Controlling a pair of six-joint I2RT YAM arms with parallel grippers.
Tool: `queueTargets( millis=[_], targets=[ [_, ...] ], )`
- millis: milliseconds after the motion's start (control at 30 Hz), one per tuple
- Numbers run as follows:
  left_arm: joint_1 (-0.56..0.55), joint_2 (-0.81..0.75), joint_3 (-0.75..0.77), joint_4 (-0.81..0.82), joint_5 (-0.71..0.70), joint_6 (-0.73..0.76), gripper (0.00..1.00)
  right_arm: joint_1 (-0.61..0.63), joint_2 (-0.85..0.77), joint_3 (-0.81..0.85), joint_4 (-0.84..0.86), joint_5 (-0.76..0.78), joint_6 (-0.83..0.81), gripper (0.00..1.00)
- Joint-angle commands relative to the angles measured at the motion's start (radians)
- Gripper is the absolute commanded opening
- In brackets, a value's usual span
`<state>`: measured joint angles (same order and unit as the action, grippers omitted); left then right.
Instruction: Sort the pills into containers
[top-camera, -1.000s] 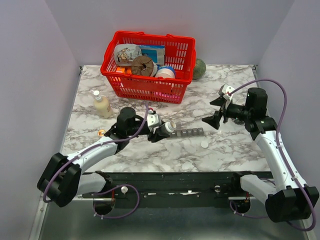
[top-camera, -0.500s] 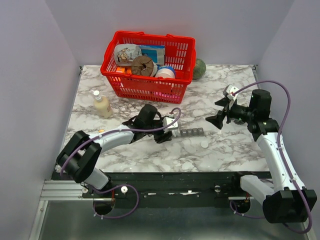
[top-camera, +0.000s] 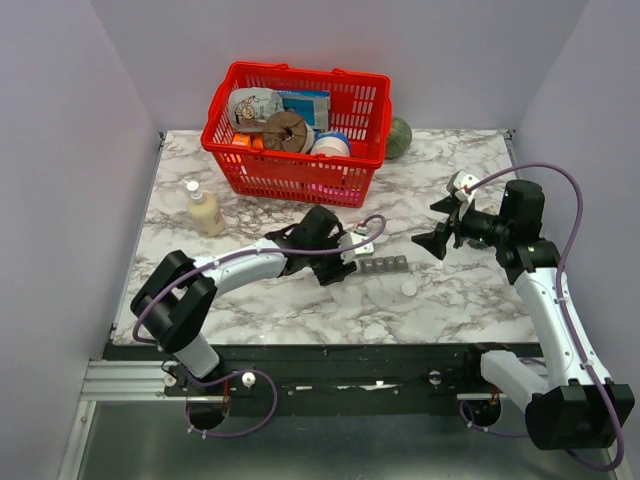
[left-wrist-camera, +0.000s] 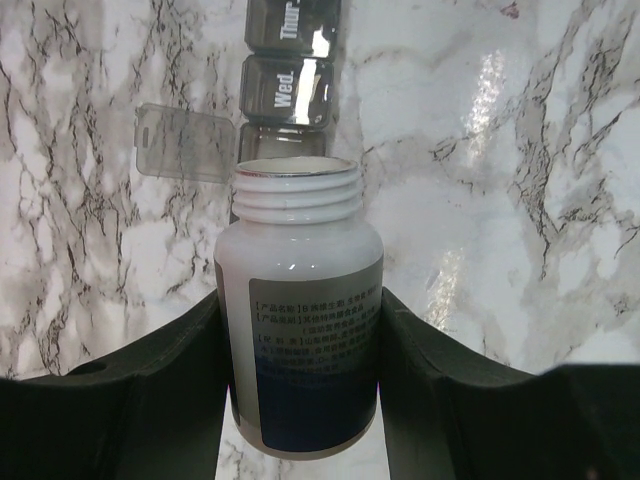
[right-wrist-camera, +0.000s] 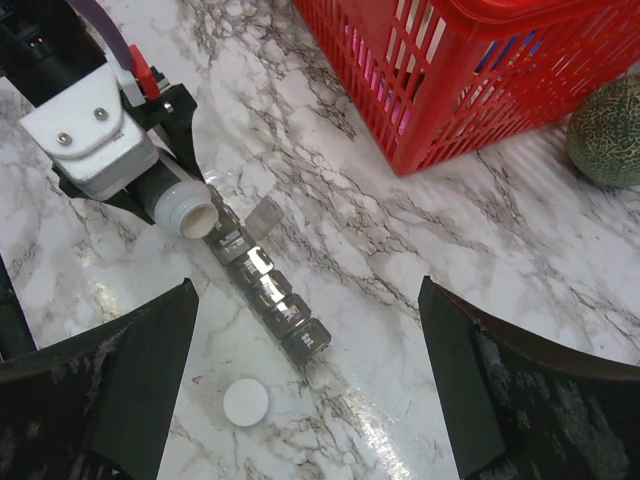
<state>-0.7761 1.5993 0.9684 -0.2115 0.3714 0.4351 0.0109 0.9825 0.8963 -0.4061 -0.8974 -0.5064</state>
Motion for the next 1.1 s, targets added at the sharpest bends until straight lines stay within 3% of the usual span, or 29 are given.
queueTargets(
  millis=[0,1067],
  targets=[
    [-0.020,0.054,0.064,-0.107,-0.109,-0.033,0.00,-0.006,-0.021,-0.002,-0.014,0.008,-0.015,1.00],
    [-0.101,0.234,0.349,-0.450,-0.307,-0.032,0.00,-0.035,-0.002,0.004,-0.033,-0.003,-0.020,1.00]
  ],
)
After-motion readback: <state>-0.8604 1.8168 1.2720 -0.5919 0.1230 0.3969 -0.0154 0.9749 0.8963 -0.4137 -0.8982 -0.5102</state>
